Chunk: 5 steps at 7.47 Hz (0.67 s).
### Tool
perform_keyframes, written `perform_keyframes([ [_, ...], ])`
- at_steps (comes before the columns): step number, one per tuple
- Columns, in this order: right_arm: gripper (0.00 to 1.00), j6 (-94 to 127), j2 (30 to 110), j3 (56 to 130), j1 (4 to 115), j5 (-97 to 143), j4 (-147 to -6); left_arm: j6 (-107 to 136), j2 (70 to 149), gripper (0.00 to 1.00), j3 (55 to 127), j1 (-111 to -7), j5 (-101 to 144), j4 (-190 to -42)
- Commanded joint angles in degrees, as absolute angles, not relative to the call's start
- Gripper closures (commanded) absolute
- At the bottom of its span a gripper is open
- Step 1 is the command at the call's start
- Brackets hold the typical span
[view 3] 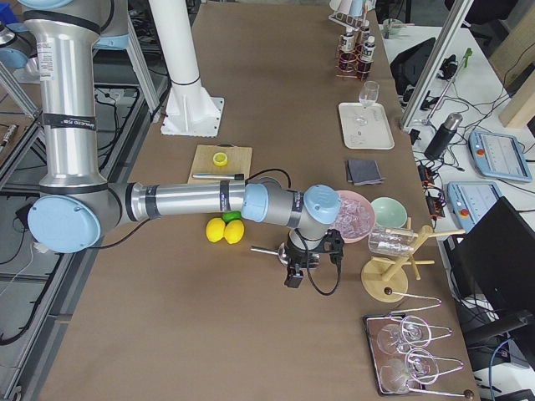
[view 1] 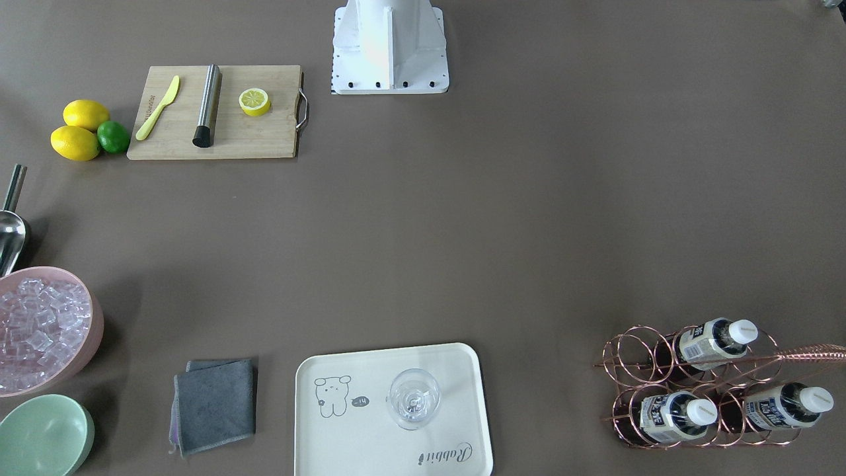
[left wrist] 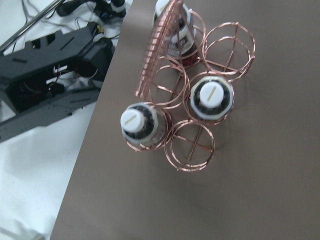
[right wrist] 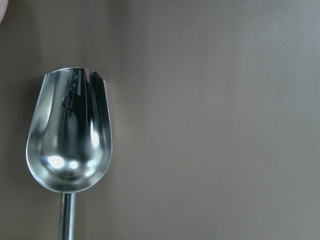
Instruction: Take tea from basket to plate
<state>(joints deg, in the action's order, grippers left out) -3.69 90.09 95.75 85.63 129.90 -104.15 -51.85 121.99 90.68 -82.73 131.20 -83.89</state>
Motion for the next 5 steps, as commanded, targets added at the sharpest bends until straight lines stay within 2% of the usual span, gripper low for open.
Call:
perform_keyframes([
  [1,0.00,-3.69,90.09,95.71,85.61,129.90,-104.15,-56.41,128.83,0.02,85.98,-80.25,131.04,-83.93],
  [3,0.00,-3.69,90.17,95.54,85.61,129.90,-104.15,-60.79,135.58,0.02,76.69,-79.02,130.78,-84.11],
  [5,0.00,-3.69,90.18,95.54,85.61,129.90,-104.15,-60.91,136.23,0.02,70.26,-77.44,130.52,-91.54],
])
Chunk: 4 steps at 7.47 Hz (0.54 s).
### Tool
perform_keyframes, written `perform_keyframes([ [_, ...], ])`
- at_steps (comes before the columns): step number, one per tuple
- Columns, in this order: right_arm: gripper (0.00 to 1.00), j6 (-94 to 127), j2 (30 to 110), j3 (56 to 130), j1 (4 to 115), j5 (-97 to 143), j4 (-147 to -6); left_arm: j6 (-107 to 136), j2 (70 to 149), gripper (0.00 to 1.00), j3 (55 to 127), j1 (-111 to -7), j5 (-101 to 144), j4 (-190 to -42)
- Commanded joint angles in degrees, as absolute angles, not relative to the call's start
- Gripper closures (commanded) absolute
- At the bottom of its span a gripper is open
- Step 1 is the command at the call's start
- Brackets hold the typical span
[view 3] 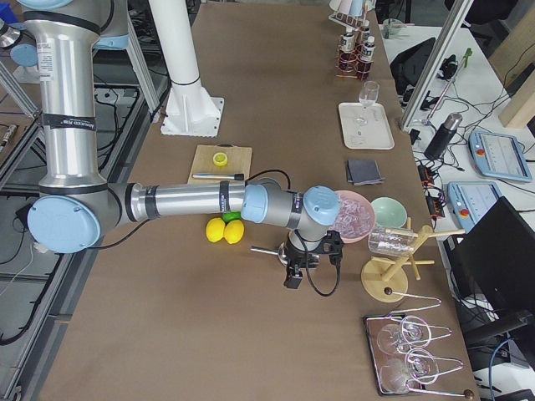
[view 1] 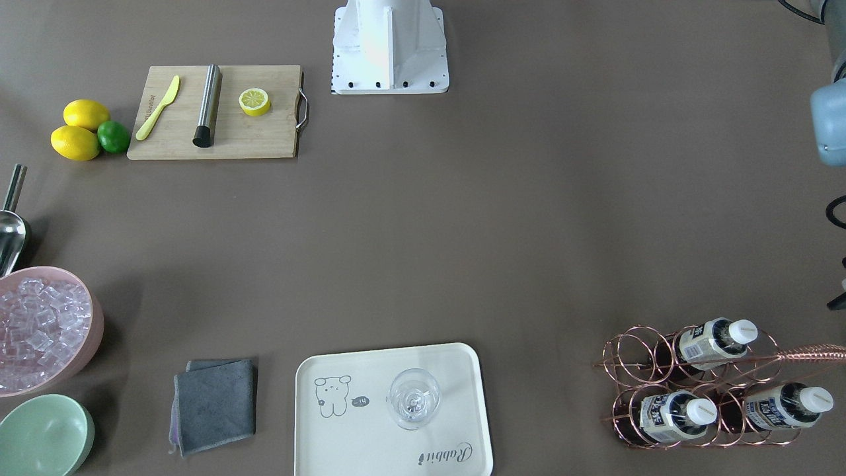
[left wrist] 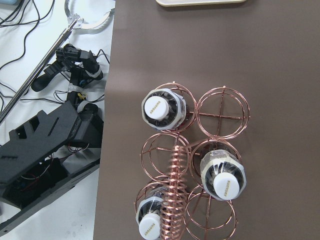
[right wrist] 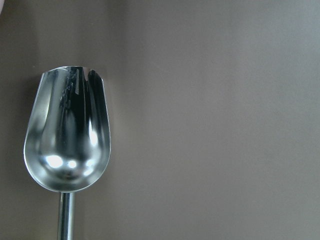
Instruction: Take tea from basket to plate
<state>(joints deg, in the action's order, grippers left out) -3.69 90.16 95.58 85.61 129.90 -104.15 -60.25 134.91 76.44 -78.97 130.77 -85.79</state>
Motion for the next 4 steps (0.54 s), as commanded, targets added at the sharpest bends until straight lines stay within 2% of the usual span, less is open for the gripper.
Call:
perform_keyframes([
  [1,0.00,-3.69,90.18,95.54,85.69,129.90,-104.15,-60.82,136.14,0.02,69.62,-77.08,130.52,-92.89],
  [4,0.00,-3.69,90.18,95.54,85.61,129.90,-104.15,-61.43,135.79,0.02,69.70,-76.73,130.52,-92.99],
])
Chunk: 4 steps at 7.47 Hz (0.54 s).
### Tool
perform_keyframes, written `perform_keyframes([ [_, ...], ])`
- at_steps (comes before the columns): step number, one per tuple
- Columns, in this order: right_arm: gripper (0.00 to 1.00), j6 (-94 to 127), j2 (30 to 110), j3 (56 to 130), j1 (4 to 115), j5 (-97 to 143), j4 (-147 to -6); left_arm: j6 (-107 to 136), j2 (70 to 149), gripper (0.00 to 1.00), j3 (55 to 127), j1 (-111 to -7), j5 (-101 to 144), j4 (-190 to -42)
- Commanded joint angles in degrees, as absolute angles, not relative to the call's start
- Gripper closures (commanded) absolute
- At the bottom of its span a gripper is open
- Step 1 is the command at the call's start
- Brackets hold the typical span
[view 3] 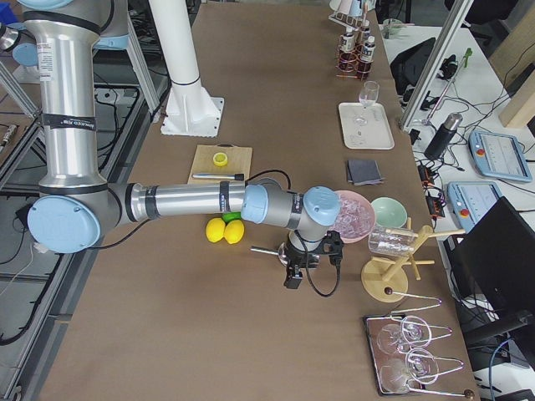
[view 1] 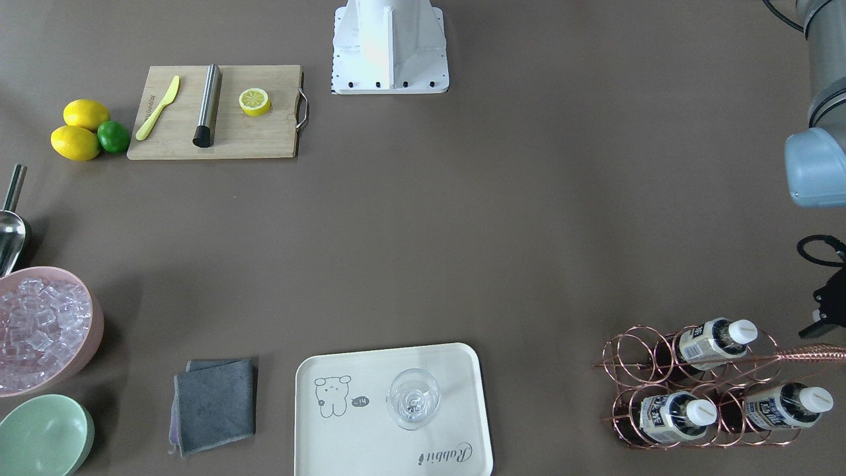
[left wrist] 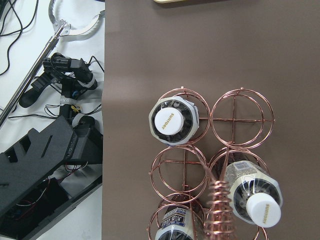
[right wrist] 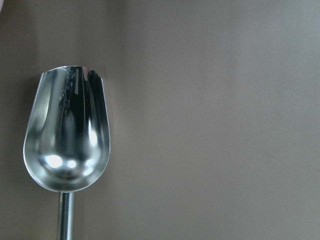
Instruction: Take tea from basket to plate
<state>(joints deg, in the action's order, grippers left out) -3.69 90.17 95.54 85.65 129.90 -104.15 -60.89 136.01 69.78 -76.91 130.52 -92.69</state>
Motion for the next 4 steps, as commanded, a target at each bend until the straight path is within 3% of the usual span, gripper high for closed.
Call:
perform_keyframes([
  [1,0.00,-3.69,90.09,95.54,85.61,129.90,-104.15,-61.52,135.62,0.02,69.70,-76.73,130.60,-92.99],
  [2,0.00,-3.69,90.09,95.54,85.61,129.99,-104.15,-61.61,135.62,0.02,69.78,-76.73,130.61,-92.99],
  [3,0.00,-3.69,89.91,95.71,85.61,129.99,-104.06,-61.96,135.62,0.32,69.96,-76.73,130.61,-92.99],
  [4,0.00,-3.69,90.09,95.71,85.61,129.99,-104.06,-62.31,135.62,0.83,70.22,-76.82,130.87,-92.90],
])
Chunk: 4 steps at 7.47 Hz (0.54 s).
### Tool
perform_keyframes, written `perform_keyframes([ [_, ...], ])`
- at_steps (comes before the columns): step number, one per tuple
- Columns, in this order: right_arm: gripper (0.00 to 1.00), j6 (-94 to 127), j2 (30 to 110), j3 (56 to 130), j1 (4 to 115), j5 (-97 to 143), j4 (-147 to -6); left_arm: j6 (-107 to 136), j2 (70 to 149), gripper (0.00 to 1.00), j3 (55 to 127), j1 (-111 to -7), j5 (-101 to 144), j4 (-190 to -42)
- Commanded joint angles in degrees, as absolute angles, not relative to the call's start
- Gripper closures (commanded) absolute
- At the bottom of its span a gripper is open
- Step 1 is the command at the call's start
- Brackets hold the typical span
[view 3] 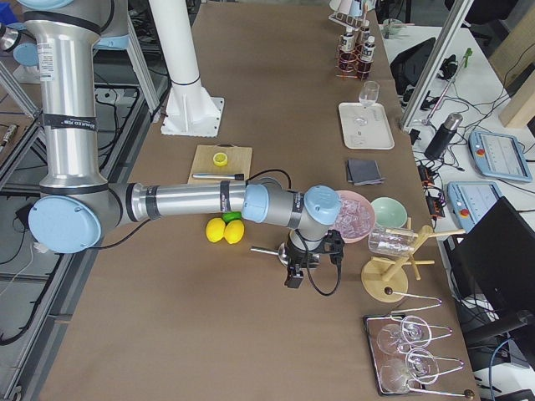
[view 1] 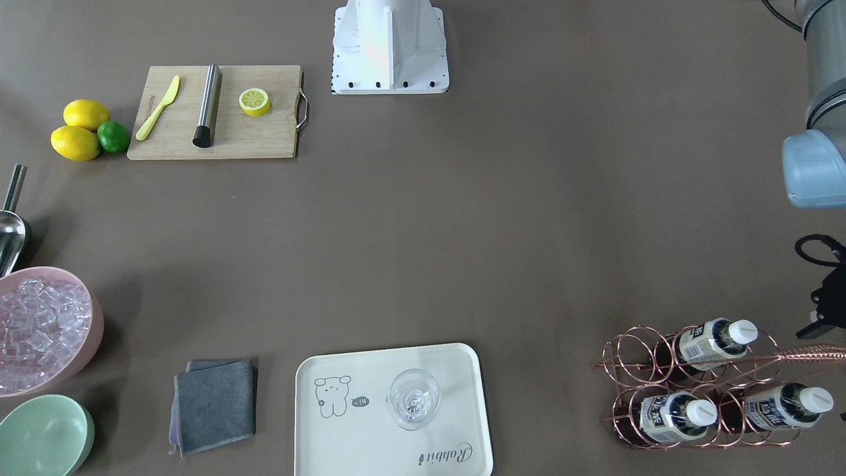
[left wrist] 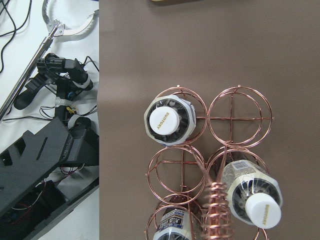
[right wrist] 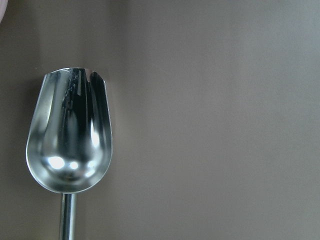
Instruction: Take tea from basket to plate
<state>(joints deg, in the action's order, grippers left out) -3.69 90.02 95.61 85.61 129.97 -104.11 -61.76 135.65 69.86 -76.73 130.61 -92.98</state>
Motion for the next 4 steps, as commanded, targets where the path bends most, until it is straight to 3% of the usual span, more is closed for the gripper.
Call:
perform_keyframes([
  [1,0.00,-3.69,89.91,95.80,85.61,129.99,-104.06,-62.40,135.01,1.00,70.57,-76.99,130.96,-92.99],
  [4,0.00,-3.69,89.91,95.98,85.61,130.08,-104.06,-64.59,132.89,1.00,74.34,-77.25,130.96,-92.29],
])
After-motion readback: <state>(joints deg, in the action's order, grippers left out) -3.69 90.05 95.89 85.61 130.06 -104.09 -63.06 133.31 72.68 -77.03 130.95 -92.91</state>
